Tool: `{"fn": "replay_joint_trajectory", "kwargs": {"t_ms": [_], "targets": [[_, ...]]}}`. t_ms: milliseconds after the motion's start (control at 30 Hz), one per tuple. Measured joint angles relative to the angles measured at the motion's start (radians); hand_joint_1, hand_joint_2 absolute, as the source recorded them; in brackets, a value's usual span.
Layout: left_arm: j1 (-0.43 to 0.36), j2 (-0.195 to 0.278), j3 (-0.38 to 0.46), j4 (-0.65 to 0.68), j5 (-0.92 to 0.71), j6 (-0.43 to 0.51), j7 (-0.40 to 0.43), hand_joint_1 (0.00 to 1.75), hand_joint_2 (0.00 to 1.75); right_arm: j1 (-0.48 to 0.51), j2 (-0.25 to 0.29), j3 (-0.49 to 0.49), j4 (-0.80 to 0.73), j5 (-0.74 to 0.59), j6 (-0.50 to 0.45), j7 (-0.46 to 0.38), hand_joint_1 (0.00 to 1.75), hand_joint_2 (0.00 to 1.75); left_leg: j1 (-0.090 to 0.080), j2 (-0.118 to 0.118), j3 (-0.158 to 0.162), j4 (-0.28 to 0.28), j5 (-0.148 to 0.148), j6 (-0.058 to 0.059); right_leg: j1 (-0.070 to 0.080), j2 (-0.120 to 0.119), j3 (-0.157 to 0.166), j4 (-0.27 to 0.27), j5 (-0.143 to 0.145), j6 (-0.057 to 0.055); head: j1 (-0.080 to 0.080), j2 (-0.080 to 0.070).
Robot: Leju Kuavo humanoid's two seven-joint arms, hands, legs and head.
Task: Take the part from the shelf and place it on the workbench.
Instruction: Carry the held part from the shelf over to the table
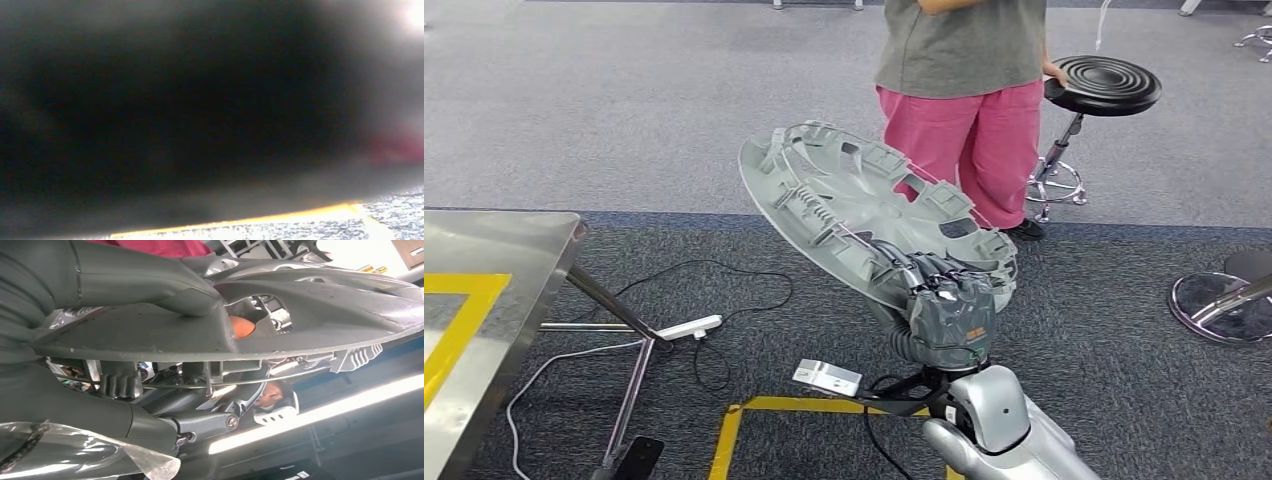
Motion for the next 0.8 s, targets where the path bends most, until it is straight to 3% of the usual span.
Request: {"fn": "replay_joint_trajectory", "kwargs": {"t_ms": [600, 733, 800], "targets": [[-0.002, 0.000, 0.000, 0.000, 0.000, -0.011, 0.000, 0.00, 0.00, -0.002, 0.000, 0.000, 0.000, 0.004, 0.004, 0.002, 1.75, 1.75, 0.001, 0.000, 0.000, 0.000, 0.000, 0.000, 0.001, 0.000, 0.000, 0.000, 0.000, 0.000, 0.000, 0.000], [-0.002, 0.001, 0.000, 0.000, -0.001, -0.011, 0.000, 0.00, 0.00, -0.002, 0.002, 0.001, -0.001, 0.004, 0.004, 0.003, 1.75, 1.75, -0.004, -0.001, 0.002, -0.002, -0.001, 0.014, -0.003, -0.003, 0.004, -0.008, 0.003, 0.012, -0.001, 0.000], [-0.002, 0.001, 0.001, 0.000, -0.002, -0.011, 0.001, 0.00, 0.00, -0.004, 0.003, 0.001, -0.002, 0.005, 0.004, 0.003, 1.75, 1.75, 0.002, -0.004, 0.013, -0.021, 0.006, 0.020, -0.002, -0.003, -0.007, 0.014, -0.014, 0.015, 0.001, 0.000]]}}
